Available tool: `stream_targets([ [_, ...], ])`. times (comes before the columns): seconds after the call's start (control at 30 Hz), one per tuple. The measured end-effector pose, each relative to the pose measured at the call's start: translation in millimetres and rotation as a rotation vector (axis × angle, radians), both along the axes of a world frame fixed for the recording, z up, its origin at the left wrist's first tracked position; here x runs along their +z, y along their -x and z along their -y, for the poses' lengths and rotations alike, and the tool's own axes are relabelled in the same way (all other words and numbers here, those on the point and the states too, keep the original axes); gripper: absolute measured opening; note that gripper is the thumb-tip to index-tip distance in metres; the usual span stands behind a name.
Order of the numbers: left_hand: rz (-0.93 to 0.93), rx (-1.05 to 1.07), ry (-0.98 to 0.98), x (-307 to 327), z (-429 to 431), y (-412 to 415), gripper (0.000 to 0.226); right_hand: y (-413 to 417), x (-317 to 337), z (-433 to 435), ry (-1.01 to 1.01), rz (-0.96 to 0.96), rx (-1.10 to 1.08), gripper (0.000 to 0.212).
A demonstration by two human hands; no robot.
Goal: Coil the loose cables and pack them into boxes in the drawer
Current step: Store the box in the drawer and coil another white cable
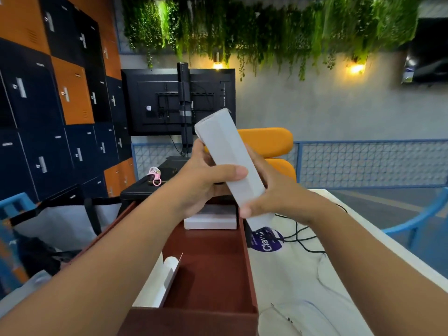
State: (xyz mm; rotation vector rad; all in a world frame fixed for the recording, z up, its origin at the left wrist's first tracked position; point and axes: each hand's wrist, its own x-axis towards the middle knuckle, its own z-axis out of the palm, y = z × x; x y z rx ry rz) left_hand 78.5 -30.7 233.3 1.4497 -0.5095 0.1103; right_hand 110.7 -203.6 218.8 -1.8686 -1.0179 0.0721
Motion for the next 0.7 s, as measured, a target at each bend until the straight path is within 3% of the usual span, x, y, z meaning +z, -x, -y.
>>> stream_targets([
  [0.13,-0.019,0.031,0.013,-2.4,-12.8,4.2,0.101,-0.4,-1.6,-16.4,-0.003,0.017,-0.023,0.114],
  [0.3,0.007,0.188,0.114,9.9,-46.7,8.8,0.116,-7.8,-0.2,-22.1,0.147,0.143,-0.113,0.116],
  [0.4,0.056,0.316,-0.252,20.2,-66.3,9.3,0.121,-17.5,-1.2,-22.7,0.27,0.219,-0.156,0.115],
  [0.57,0.13,0.419,-1.162,16.5,-81.1,-5.8,0.113,-29.4,-8.5,-34.1,0.587,0.414,-0.296,0.117],
  [0.7,0.129,0.381,-1.405,-11.2,-89.3,-32.7,0.105,-32.3,-19.5,-48.9,0.701,0.482,-0.308,0.113],
])
